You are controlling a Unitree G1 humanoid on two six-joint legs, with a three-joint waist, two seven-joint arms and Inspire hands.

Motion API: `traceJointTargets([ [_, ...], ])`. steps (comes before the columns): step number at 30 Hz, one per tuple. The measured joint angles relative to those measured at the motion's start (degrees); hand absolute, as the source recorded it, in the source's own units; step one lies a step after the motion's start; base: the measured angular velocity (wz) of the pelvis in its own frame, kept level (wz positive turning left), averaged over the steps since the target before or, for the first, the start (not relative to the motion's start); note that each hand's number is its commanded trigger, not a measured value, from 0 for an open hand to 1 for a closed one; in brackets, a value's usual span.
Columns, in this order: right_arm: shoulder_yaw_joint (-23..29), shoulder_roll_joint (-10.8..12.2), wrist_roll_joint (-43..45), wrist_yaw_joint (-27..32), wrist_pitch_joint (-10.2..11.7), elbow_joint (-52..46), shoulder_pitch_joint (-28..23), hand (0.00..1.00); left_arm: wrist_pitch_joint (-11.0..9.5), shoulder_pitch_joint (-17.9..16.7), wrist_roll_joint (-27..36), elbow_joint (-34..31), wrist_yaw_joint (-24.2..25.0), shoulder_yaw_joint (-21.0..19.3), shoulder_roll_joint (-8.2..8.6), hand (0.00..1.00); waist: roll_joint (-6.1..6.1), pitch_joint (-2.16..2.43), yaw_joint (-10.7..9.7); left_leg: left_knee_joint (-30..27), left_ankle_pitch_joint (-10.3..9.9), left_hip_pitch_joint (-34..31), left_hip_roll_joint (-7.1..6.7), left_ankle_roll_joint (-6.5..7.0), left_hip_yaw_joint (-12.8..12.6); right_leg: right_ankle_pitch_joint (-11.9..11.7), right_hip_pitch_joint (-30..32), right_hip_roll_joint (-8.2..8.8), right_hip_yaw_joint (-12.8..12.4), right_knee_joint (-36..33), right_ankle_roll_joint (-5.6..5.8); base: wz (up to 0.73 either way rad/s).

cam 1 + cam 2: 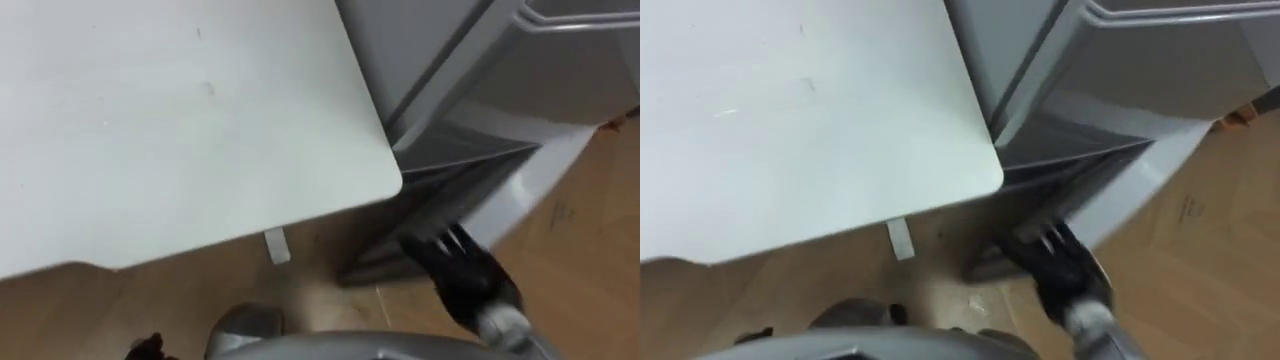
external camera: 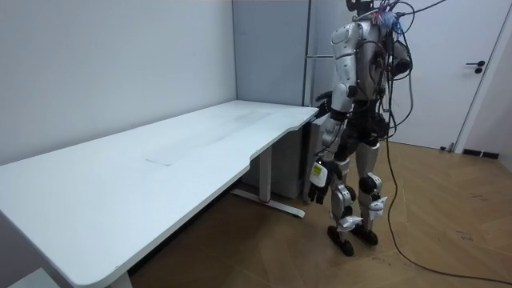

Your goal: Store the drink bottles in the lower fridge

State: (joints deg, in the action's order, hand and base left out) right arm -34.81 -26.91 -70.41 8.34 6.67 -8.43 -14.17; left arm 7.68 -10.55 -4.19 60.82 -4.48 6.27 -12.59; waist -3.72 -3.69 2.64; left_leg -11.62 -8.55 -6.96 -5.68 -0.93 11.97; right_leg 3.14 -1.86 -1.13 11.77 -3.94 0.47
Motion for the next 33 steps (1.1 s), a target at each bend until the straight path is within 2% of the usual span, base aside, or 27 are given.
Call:
traceJointTargets([
  [1,0.35,0.21,-0.09,-1.27,-1.02,-0.58,1.21,0.0,-0.1,-0.51,0.25,-0.15,-0.34,-1.03,0.03,0.0,0.36,-0.12,-1.79,-6.11,-1.79,-3.1,3.58,2.9,-10.9,-1.8,-0.18,1.75,1.42,-2.28,1.03,0.43],
  [2,1.59,1.18,0.34,-2.61,-1.6,-1.1,1.75,0.0,-0.18,0.13,1.05,0.28,-0.46,-1.44,-0.13,0.0,0.72,-0.2,-1.4,-12.74,-7.54,-6.55,5.48,7.32,-16.23,2.88,-0.04,2.35,0.43,-4.58,3.74,0.0],
  [3,2.77,3.41,1.13,-2.07,-2.44,-0.85,1.47,0.0,-1.05,0.04,1.58,0.22,-0.84,0.04,0.12,0.0,1.12,-0.41,-0.06,-14.05,-7.45,-6.65,3.62,7.37,-10.9,5.36,0.74,2.81,2.42,-7.1,3.26,-0.22],
  [4,3.25,3.36,1.21,-1.64,-3.25,-0.84,1.42,0.0,-1.33,-0.54,1.6,-0.06,-0.88,1.04,0.49,0.0,1.47,-0.05,0.05,-13.54,-7.1,-5.82,2.94,7.26,-8.27,5.15,0.43,2.85,2.94,-7.67,2.98,0.13],
  [5,5.02,3.11,1.09,-1.54,-4.74,-0.82,0.55,0.0,-1.37,-0.84,1.56,-0.53,-0.65,2.02,1.4,0.0,2.05,0.21,0.06,-11.94,-6.29,-4.36,1.4,7.12,-5.24,5.14,-1.0,3.37,2.92,-7.34,2.91,0.64],
  [6,6.87,3.19,1.05,-1.54,-4.93,-0.82,-0.57,0.0,-1.39,-0.51,1.57,-0.77,0.21,2.53,1.8,0.0,2.18,0.43,0.73,-11.14,-5.52,-4.09,0.05,6.72,-3.34,6.11,-1.59,3.98,3.18,-7.22,2.56,0.77],
  [7,7.55,3.18,0.91,-1.53,-5.09,-0.82,-0.73,0.0,-1.43,-0.61,1.58,-0.92,0.64,3.12,1.83,0.0,2.09,0.47,1.32,-11.05,-5.13,-4.05,-0.2,6.81,-3.02,6.63,-1.88,4.16,3.22,-7.11,2.68,0.56],
  [8,8.26,3.21,0.51,-1.53,-5.61,-0.8,-0.92,0.0,-1.26,-1.31,1.51,-1.1,1.29,3.2,2.0,0.0,2.01,0.68,2.57,-11.05,-4.69,-4.11,-0.5,6.32,-3.38,7.22,-2.27,4.26,4.11,-6.82,2.94,0.28],
  [9,8.77,3.43,0.07,-1.53,-6.16,-0.79,-0.92,0.0,-0.51,-1.87,1.49,-1.06,1.85,2.87,2.29,0.0,2.11,0.98,3.08,-11.06,-4.34,-4.54,-0.1,5.9,-3.73,7.65,-2.34,4.26,6.32,-6.73,2.7,0.17],
  [10,9.1,3.51,-0.06,-1.53,-6.32,-0.79,-0.92,0.0,-0.07,-1.96,1.49,-1.0,2.16,2.79,2.4,0.0,2.2,1.06,3.62,-11.0,-4.17,-4.6,0.1,5.62,-3.89,7.75,-2.34,4.25,7.22,-6.71,2.61,0.23],
  [11,9.82,3.47,-0.28,-1.45,-6.92,-0.78,-0.92,0.0,0.66,-2.06,1.49,-0.98,3.06,2.32,2.4,0.0,2.31,1.28,4.13,-10.78,-3.8,-4.79,0.37,5.11,-4.11,8.09,-2.35,4.21,9.24,-6.71,2.12,0.24],
  [12,10.07,3.38,-0.47,-1.38,-7.2,-0.78,-0.92,0.0,0.78,-2.06,1.48,-0.97,3.47,2.03,2.4,0.0,2.37,1.49,4.15,-10.7,-3.59,-5.01,0.53,4.91,-4.42,8.28,-2.38,4.26,10.21,-6.7,1.84,0.44],
  [13,10.63,3.26,-0.51,-0.95,-7.56,-0.75,-0.92,0.0,1.09,-1.97,1.34,-0.96,4.11,1.74,2.39,0.0,2.53,1.83,4.18,-10.62,-3.21,-5.42,1.43,4.69,-6.94,8.56,-2.42,4.47,11.15,-6.74,1.48,0.48],
  [14,11.14,3.16,-0.57,-0.83,-7.93,-0.58,-0.92,0.0,1.17,-1.87,1.53,-0.93,4.81,1.56,2.38,0.0,2.62,1.94,4.53,-10.57,-3.07,-5.55,2.66,4.64,-10.37,8.92,-2.53,4.26,11.23,-6.95,1.17,0.36],
  [15,11.42,3.1,-0.57,-0.83,-8.12,-0.4,-0.92,0.0,1.17,-1.86,1.66,-0.94,5.23,1.58,2.34,0.0,2.63,2.08,5.09,-10.59,-3.02,-5.53,3.13,4.55,-10.64,9.03,-2.53,4.14,11.19,-6.98,1.0,0.14],
  [17,12.33,2.33,-0.65,-0.86,-9.37,0.46,-0.82,0.0,1.16,-2.21,2.35,-0.96,6.69,1.65,2.35,0.0,2.66,3.13,5.88,-9.93,-2.48,-5.07,2.84,4.04,-10.17,9.12,-2.77,3.61,11.15,-6.95,0.85,0.07],
  [19,12.37,2.25,-0.9,-1.24,-9.79,1.5,-0.81,0.0,1.15,-2.27,2.6,-1.15,7.14,1.64,2.35,0.0,2.84,3.51,6.15,-9.5,-2.37,-4.06,2.92,3.93,-10.28,9.12,-3.52,3.48,11.01,-6.95,0.85,0.04],
  [23,13.44,2.09,-0.03,-4.93,-11.15,4.1,-0.82,0.0,0.99,-2.48,3.6,-1.18,7.24,1.32,2.29,0.0,2.75,3.52,6.07,-8.7,-2.29,-2.18,2.85,3.84,-10.65,9.11,-4.9,3.47,10.36,-6.92,0.84,-0.02],
  [24,14.46,1.96,-0.03,-6.85,-12.21,4.88,-0.81,0.0,0.64,-2.45,3.54,-1.14,7.43,0.37,2.22,0.0,2.49,3.41,5.64,-8.7,-2.27,-2.2,2.74,3.86,-10.45,9.12,-4.98,3.46,10.33,-6.85,0.83,0.07],
  [27,17.0,2.23,2.6,-13.82,-13.22,8.06,-1.54,0.0,-0.02,-2.91,3.67,-1.02,7.93,-2.14,1.82,0.0,1.57,3.04,4.47,-9.22,-2.4,-2.35,2.59,4.07,-10.49,9.11,-5.48,3.47,10.43,-6.8,0.83,0.15],
  [31,20.68,1.96,8.39,-23.0,-13.8,12.43,-2.85,0.0,-0.65,-3.85,5.37,-0.98,8.85,-3.4,1.1,0.0,0.73,3.35,3.66,-10.17,-3.04,-2.49,2.51,4.73,-11.01,9.11,-5.74,3.61,10.09,-6.91,0.83,0.04],
  [33,23.73,1.83,13.22,-29.29,-13.44,13.68,-5.39,0.0,-0.68,-4.9,7.01,-1.01,9.0,-4.26,0.9,0.0,0.75,3.59,2.23,-10.46,-3.27,-2.45,1.98,5.11,-9.67,9.1,-6.08,3.76,9.41,-6.93,0.87,0.22],
])
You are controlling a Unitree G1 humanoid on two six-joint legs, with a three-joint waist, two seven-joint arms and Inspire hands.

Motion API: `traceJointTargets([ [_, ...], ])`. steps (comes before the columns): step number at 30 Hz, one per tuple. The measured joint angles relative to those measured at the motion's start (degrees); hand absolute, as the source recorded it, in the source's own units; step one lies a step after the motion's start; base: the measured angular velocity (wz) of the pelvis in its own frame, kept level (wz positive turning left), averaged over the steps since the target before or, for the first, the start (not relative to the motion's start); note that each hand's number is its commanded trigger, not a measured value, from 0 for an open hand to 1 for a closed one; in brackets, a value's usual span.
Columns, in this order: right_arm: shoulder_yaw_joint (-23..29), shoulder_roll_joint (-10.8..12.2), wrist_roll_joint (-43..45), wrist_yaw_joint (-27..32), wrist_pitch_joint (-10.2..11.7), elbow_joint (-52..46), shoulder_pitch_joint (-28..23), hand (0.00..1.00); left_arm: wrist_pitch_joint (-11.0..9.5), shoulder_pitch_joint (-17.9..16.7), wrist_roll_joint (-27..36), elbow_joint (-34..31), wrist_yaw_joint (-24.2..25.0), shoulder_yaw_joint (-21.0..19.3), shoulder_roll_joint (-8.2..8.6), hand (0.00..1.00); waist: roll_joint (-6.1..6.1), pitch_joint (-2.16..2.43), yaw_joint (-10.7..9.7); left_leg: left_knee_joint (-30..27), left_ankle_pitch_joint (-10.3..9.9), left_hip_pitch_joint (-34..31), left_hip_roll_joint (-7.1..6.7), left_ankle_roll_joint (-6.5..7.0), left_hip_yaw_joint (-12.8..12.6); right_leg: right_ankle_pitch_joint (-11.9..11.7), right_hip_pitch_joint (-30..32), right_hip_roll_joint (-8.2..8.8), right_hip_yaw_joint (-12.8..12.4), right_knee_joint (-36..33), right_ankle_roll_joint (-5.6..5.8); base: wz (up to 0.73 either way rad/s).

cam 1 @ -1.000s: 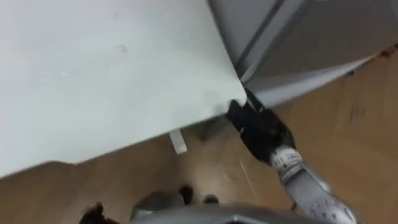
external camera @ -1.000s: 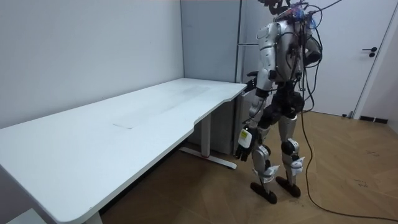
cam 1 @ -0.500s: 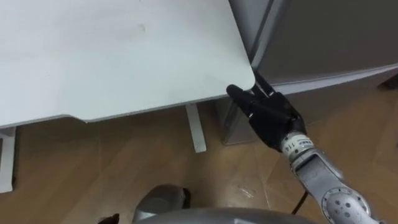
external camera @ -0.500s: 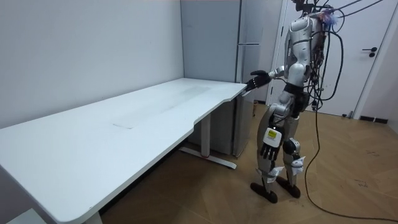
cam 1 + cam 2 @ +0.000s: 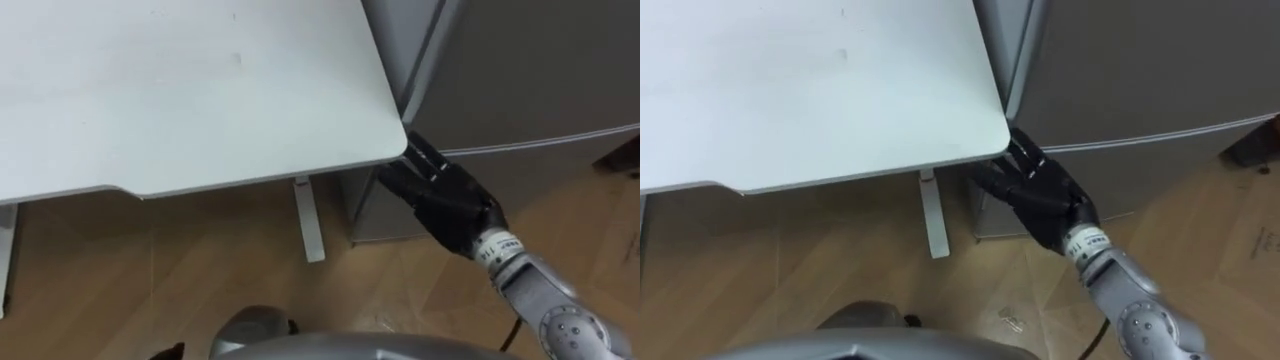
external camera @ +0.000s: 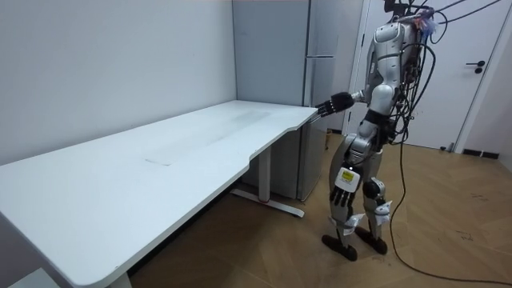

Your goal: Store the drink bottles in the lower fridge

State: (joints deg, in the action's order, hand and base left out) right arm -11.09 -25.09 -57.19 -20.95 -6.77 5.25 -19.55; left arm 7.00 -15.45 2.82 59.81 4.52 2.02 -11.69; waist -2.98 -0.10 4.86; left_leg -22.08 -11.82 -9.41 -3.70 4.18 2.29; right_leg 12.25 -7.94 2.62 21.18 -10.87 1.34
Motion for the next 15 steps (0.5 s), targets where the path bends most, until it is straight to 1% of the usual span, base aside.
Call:
traceJointTargets([
  [1,0.47,0.05,0.49,-1.97,0.25,1.84,-0.32,0.0,0.0,-0.29,0.0,0.0,0.05,-0.44,-0.12,0.0,-0.05,0.09,-0.49,-0.02,-0.01,0.09,-0.1,0.09,0.44,-0.01,-0.13,0.06,-0.66,-0.01,0.02,0.31],
  [2,1.8,0.21,2.51,-4.9,0.36,6.27,-1.03,0.0,-0.16,-0.6,-0.04,0.0,0.18,-1.75,-0.41,0.0,-0.63,0.37,-1.42,0.09,0.08,0.66,-0.63,0.3,1.19,-0.01,-0.59,0.17,-1.69,0.08,0.03,0.33],
  [3,3.77,0.53,5.43,-6.45,0.3,11.16,-2.05,0.0,-0.41,-0.84,-0.01,0.03,0.1,-2.81,-0.66,0.0,-0.86,0.33,-1.8,0.15,0.04,1.49,-1.0,0.53,1.92,-0.03,-1.04,0.25,-2.52,-0.05,0.08,0.29],
  [4,4.86,0.6,6.6,-6.92,0.44,14.23,-2.65,0.0,-0.62,-1.05,-0.02,0.04,-0.01,-3.31,-0.71,0.0,-0.91,0.42,-1.88,0.18,-0.05,1.86,-1.18,0.66,2.3,-0.11,-1.32,0.28,-2.85,-0.23,0.2,0.23],
  [6,7.82,0.62,11.85,-7.99,0.34,27.15,-3.88,0.0,-1.12,-1.25,-0.02,-0.04,-0.53,-4.15,-1.12,0.0,-0.84,0.43,-2.07,0.3,-0.14,2.62,-1.33,0.9,3.01,-0.22,-1.22,0.38,-3.6,-1.83,0.39,0.1],
  [8,9.14,0.66,16.36,-8.06,0.28,35.52,-4.4,0.0,-1.17,-1.37,-0.02,0.0,-0.9,-4.14,-1.69,0.0,-0.98,0.43,-3.02,0.52,0.11,2.63,-1.78,1.01,3.92,-0.18,-1.17,0.51,-4.21,-2.08,0.49,0.18],
  [9,10.08,0.99,19.04,-8.06,0.22,40.5,-4.99,0.0,-1.19,-1.6,-0.1,-0.04,-1.52,-4.17,-1.9,0.0,-1.14,0.4,-3.37,0.86,0.3,2.76,-1.95,1.04,3.98,-0.2,-1.35,0.57,-4.8,-1.83,0.5,0.13],
  [10,10.25,1.24,20.34,-7.98,0.33,43.42,-4.94,0.0,-1.2,-1.72,-0.08,-0.04,-1.7,-4.15,-1.97,0.0,-1.31,0.29,-3.48,0.94,0.32,2.86,-1.97,1.02,3.84,-0.2,-1.49,0.59,-5.11,-1.7,0.51,0.0],
  [11,10.24,1.87,23.41,-7.7,0.43,48.91,-4.53,0.0,-1.49,-1.8,-0.09,0.01,-1.91,-4.18,-2.01,0.0,-1.46,0.14,-3.77,0.99,0.3,2.96,-2.02,1.0,3.85,-0.19,-1.86,0.6,-5.13,-1.69,0.53,0.0],
  [12,10.29,2.73,28.03,-6.93,0.29,53.03,-4.35,0.0,-2.09,-1.48,-0.22,0.03,-2.38,-4.37,-1.97,0.0,-1.66,0.01,-3.85,0.95,0.26,3.04,-2.02,0.94,3.94,-0.19,-1.94,0.57,-4.56,-1.79,0.54,0.0],
  [13,10.29,3.16,30.58,-6.5,-0.03,54.58,-3.96,0.0,-2.43,-0.94,-0.31,-0.03,-2.47,-4.44,-1.94,0.0,-1.61,-0.01,-3.84,0.94,0.21,2.97,-2.02,0.81,3.91,-0.19,-1.86,0.55,-4.41,-1.73,0.54,0.0],
  [14,10.28,4.0,35.7,-5.69,-0.6,57.19,-2.78,0.0,-2.87,-0.45,-0.05,0.56,-2.87,-4.46,-1.8,0.0,-1.33,0.01,-3.85,0.56,0.04,2.47,-2.0,0.49,3.8,-0.19,-1.45,0.31,-4.84,-1.7,0.53,-0.09],
  [15,10.17,5.04,40.54,-4.4,-0.95,59.37,-1.13,0.0,-3.11,0.46,0.02,1.38,-3.18,-4.43,-1.81,0.0,-1.01,0.01,-3.86,0.38,0.03,2.01,-1.9,0.45,3.65,-0.19,-1.03,0.18,-5.57,-1.75,0.54,-0.08],
])
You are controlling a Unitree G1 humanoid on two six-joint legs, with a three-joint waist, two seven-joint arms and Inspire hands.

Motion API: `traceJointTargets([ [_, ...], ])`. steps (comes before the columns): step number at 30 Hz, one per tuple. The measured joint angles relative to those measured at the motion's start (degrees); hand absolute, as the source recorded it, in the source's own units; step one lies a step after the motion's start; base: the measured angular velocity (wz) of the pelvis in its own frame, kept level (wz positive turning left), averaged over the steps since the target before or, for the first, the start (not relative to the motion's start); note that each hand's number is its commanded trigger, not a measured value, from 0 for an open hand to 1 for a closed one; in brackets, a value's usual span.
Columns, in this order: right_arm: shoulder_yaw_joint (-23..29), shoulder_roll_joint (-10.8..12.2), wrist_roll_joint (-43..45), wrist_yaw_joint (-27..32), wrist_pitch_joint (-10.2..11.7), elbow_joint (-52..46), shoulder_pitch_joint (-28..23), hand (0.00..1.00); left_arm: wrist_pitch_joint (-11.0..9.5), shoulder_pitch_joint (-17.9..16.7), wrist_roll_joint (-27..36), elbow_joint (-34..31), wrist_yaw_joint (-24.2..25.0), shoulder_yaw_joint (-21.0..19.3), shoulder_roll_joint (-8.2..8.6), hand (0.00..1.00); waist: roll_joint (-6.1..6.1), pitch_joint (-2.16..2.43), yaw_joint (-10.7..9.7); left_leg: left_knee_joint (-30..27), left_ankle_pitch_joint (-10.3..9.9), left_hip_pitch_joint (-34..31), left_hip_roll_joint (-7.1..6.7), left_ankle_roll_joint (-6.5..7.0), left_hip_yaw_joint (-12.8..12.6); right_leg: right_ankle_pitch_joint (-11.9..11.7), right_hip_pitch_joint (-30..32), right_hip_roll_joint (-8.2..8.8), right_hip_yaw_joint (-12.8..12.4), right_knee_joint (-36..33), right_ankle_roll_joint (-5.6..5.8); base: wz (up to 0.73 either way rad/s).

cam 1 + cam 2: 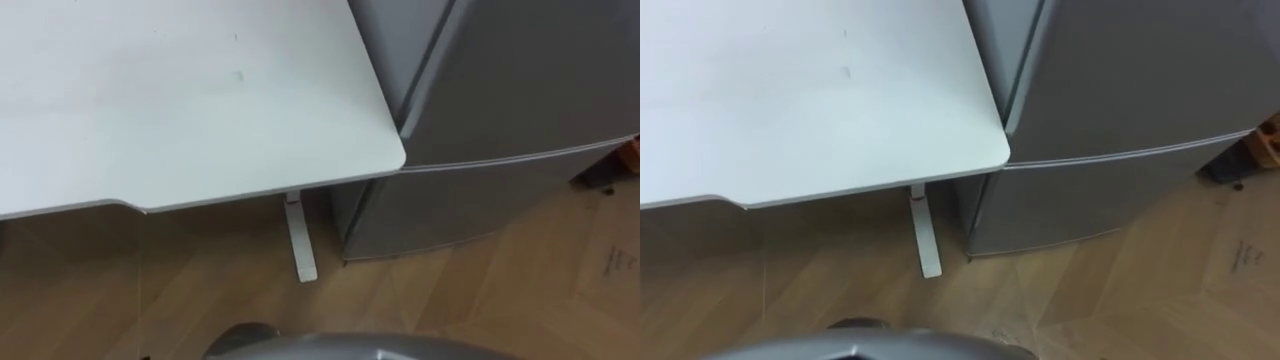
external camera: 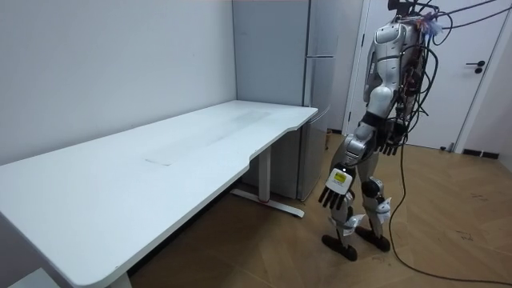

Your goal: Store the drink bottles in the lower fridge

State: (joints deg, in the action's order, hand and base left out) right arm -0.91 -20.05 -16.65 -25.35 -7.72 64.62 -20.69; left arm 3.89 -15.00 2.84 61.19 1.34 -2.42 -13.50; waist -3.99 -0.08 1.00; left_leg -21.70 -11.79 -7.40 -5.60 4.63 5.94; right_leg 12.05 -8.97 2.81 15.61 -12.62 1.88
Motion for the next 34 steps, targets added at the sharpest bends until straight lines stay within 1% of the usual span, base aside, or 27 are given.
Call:
traceJointTargets([
  [1,-0.06,0.49,1.83,0.8,-0.17,0.82,0.87,0.0,-0.11,0.39,0.13,0.15,-0.22,0.07,0.0,0.0,-0.12,-0.18,-0.04,0.0,0.09,-0.02,0.0,-0.11,-0.03,0.0,0.02,-0.01,-0.12,0.01,0.0,-0.06],
  [3,-0.05,1.64,6.66,3.79,-1.14,3.01,3.46,0.0,-0.4,1.43,0.32,0.84,-0.9,0.39,0.54,0.0,0.4,-0.23,-0.08,-0.05,0.23,0.1,-0.07,-0.18,0.23,0.0,-0.17,-0.05,-0.16,0.03,0.0,0.0],
  [4,-0.04,1.93,7.59,4.63,-1.2,3.58,4.04,0.0,-0.41,1.6,0.32,0.83,-0.96,0.36,0.73,0.0,0.51,-0.26,-0.18,-0.04,0.3,0.03,-0.17,-0.06,0.52,0.0,-0.14,-0.04,-0.03,0.05,0.0,0.11],
  [7,0.08,3.98,14.37,8.43,-2.19,4.55,6.86,0.0,-0.42,1.68,0.28,1.06,-2.02,0.2,1.66,0.0,0.7,-0.23,-0.52,0.03,0.59,-0.08,-0.16,0.07,0.95,0.01,-0.32,-0.01,0.2,0.83,0.01,0.06],
  [8,0.07,4.68,15.61,9.8,-2.38,4.68,7.66,0.0,-0.37,1.7,0.33,1.38,-2.11,0.2,1.95,0.0,1.05,-0.15,-0.52,-0.04,0.68,-0.31,-0.24,0.04,1.19,0.01,-0.3,-0.04,0.28,1.17,0.02,0.0],
  [9,0.05,4.93,15.88,10.33,-2.42,4.71,7.86,0.0,-0.36,1.7,0.38,1.59,-2.18,0.19,2.15,0.0,0.96,-0.26,-0.54,-0.04,0.77,-0.45,-0.32,0.05,1.32,0.01,-0.22,-0.04,0.31,1.17,0.01,0.08],
  [11,0.05,5.83,17.01,13.11,-3.31,4.73,8.17,0.0,-0.29,1.75,1.56,2.18,-2.95,0.38,3.3,0.0,1.82,-0.23,-0.79,-0.01,1.11,-0.56,-1.14,-0.01,2.74,0.03,-0.34,-0.01,0.98,1.11,0.03,0.23],
  [12,0.05,6.05,17.01,13.85,-3.71,4.78,8.2,0.0,-0.29,1.77,2.12,2.54,-3.21,0.37,3.65,0.0,2.0,-0.28,-0.83,0.1,1.29,-0.48,-1.15,0.05,3.16,0.04,-0.43,0.03,1.18,1.1,0.05,0.33],
  [13,0.05,6.6,17.16,15.07,-4.35,5.08,8.22,0.0,-0.21,2.0,2.52,3.0,-3.48,0.37,4.17,0.0,2.24,-0.31,-0.87,0.21,1.76,-0.37,-1.39,-0.3,3.82,0.11,-0.73,0.08,1.53,1.11,0.15,0.24],
  [14,0.03,7.12,17.48,15.72,-4.57,5.6,8.23,0.0,-0.21,1.7,3.35,3.03,-3.51,0.36,4.44,0.0,2.26,-0.36,-0.57,0.44,1.9,-0.02,-1.44,-0.46,3.94,0.26,-1.05,0.11,1.44,1.15,0.29,0.16],
  [16,0.03,7.7,18.08,16.74,-4.93,6.58,9.82,0.0,-0.14,1.27,4.38,3.05,-3.8,0.33,4.76,0.0,2.24,-0.37,-0.37,0.59,2.01,-0.04,-1.53,-0.62,3.9,0.66,-1.0,0.12,1.1,1.09,0.15,0.02],
  [17,0.03,7.96,18.84,17.53,-5.22,6.74,10.68,0.0,-0.08,1.19,4.39,3.03,-4.29,0.33,5.02,0.0,2.2,-0.42,-0.41,0.5,2.05,-0.21,-1.92,-0.69,3.89,1.07,-0.98,0.19,0.91,1.3,0.09,0.0],
  [19,0.03,8.14,19.36,18.87,-5.61,6.75,11.78,0.0,-0.08,1.37,4.41,2.89,-4.94,0.33,5.38,0.0,2.16,-0.4,-0.43,0.24,2.11,-0.76,-2.21,-0.8,3.96,1.76,-1.05,0.28,1.0,2.17,-0.23,0.04],
  [20,0.05,8.2,19.58,19.63,-5.59,6.7,12.62,0.0,-0.09,1.66,4.37,2.88,-5.19,0.24,5.59,0.0,2.05,-0.36,-0.39,0.03,2.28,-1.15,-2.45,-0.99,3.85,2.47,-1.0,0.48,1.45,2.91,-0.63,0.08],
  [21,0.07,8.25,19.67,19.99,-5.55,6.69,12.91,0.0,-0.12,1.75,4.37,2.88,-5.37,0.2,5.7,0.0,1.89,-0.23,-0.46,0.1,2.61,-1.13,-2.46,-1.24,3.72,2.57,-0.99,0.79,1.84,2.97,-0.75,0.11],
  [22,0.08,8.47,19.77,20.69,-5.38,6.69,13.22,0.0,-0.2,1.97,4.43,2.89,-5.53,0.14,5.78,0.0,1.78,-0.14,-0.48,-0.51,2.71,-1.1,-2.09,-1.14,2.97,3.05,-1.04,1.35,3.08,2.91,-1.03,0.14],
  [23,0.07,8.68,20.65,21.1,-5.31,6.7,13.59,0.0,-0.27,1.92,4.44,2.94,-5.64,-0.06,5.84,0.0,1.8,-0.1,-0.43,-2.17,2.02,-1.75,-0.79,-0.8,0.67,3.42,-1.24,1.12,3.62,2.69,-1.14,0.22],
  [24,0.06,8.98,22.01,21.55,-5.14,6.77,13.66,0.0,-0.25,1.8,4.45,2.95,-5.68,-0.63,5.86,0.0,2.11,-0.25,-0.6,-3.58,0.78,-2.22,0.67,-0.32,-3.48,3.87,-1.73,0.74,4.13,2.48,-1.05,0.19],
  [25,0.02,9.09,22.43,21.64,-4.95,6.87,13.66,0.0,-0.24,1.65,4.44,2.94,-5.74,-0.92,5.87,0.0,2.2,-0.34,-0.54,-3.87,0.34,-2.17,0.92,-0.22,-4.34,3.99,-2.11,0.63,4.13,2.49,-0.96,0.12],
  [26,-0.05,9.18,23.42,21.64,-4.8,6.98,13.89,0.0,-0.22,1.33,4.4,2.93,-5.92,-0.96,5.87,0.0,2.11,-0.23,-0.3,-3.76,-0.22,-2.02,0.75,-0.22,-3.87,4.16,-2.38,0.17,3.77,2.4,-0.69,0.04],
  [27,-0.11,9.19,23.75,21.75,-4.55,6.95,14.08,0.0,-0.16,1.37,4.4,2.91,-5.94,-0.95,5.92,0.0,2.51,0.01,-0.27,-3.57,-0.3,-2.04,0.35,-0.17,-3.49,4.17,-2.25,0.1,3.17,2.4,-0.54,0.04],
  [28,-0.15,9.19,23.73,21.91,-4.33,6.98,14.08,0.0,-0.16,1.44,4.41,2.91,-5.96,-0.91,5.94,0.0,2.28,-0.08,-0.27,-3.38,-0.29,-2.04,0.17,-0.16,-3.35,4.13,-2.2,0.18,3.18,2.42,-0.47,0.07],
  [29,-0.31,9.19,23.77,22.26,-4.1,6.93,14.23,0.0,-0.16,1.56,4.41,2.91,-5.98,-0.94,5.99,0.0,2.32,0.02,0.11,-3.08,-0.31,-1.91,-0.12,-0.12,-3.29,4.05,-2.17,0.34,3.25,1.91,-0.37,0.06],
  [30,-0.32,9.21,23.8,22.68,-3.87,6.95,14.39,0.0,-0.16,1.55,4.39,2.91,-5.99,-0.94,6.02,0.0,2.38,-0.06,0.77,-2.83,-0.35,-1.68,-0.14,-0.07,-3.2,3.87,-2.16,0.35,3.53,1.42,-0.27,0.06],
  [31,-0.32,9.21,23.87,22.85,-3.76,6.99,14.36,0.0,-0.17,1.74,4.39,2.9,-5.99,-0.95,6.02,0.0,2.4,-0.13,0.88,-2.69,-0.36,-1.47,-0.17,-0.05,-3.04,3.83,-2.13,0.35,3.59,0.94,-0.28,0.11],
  [32,-0.31,9.22,23.87,23.08,-3.61,7.1,14.32,0.0,-0.22,1.98,4.42,2.81,-6.04,-0.96,6.02,0.0,2.67,-0.43,0.89,-2.19,-0.34,-0.86,-0.25,-0.07,-2.68,3.64,-2.23,0.38,3.58,0.19,-0.26,0.11],
  [34,-0.38,9.33,23.73,23.61,-3.53,7.11,14.41,0.0,-0.45,1.97,4.44,2.64,-6.28,-0.94,6.01,0.0,2.83,-0.47,0.9,-1.63,-0.34,-0.19,-0.29,-0.09,-2.56,3.59,-2.48,0.47,3.69,-0.27,-0.25,0.04],
])
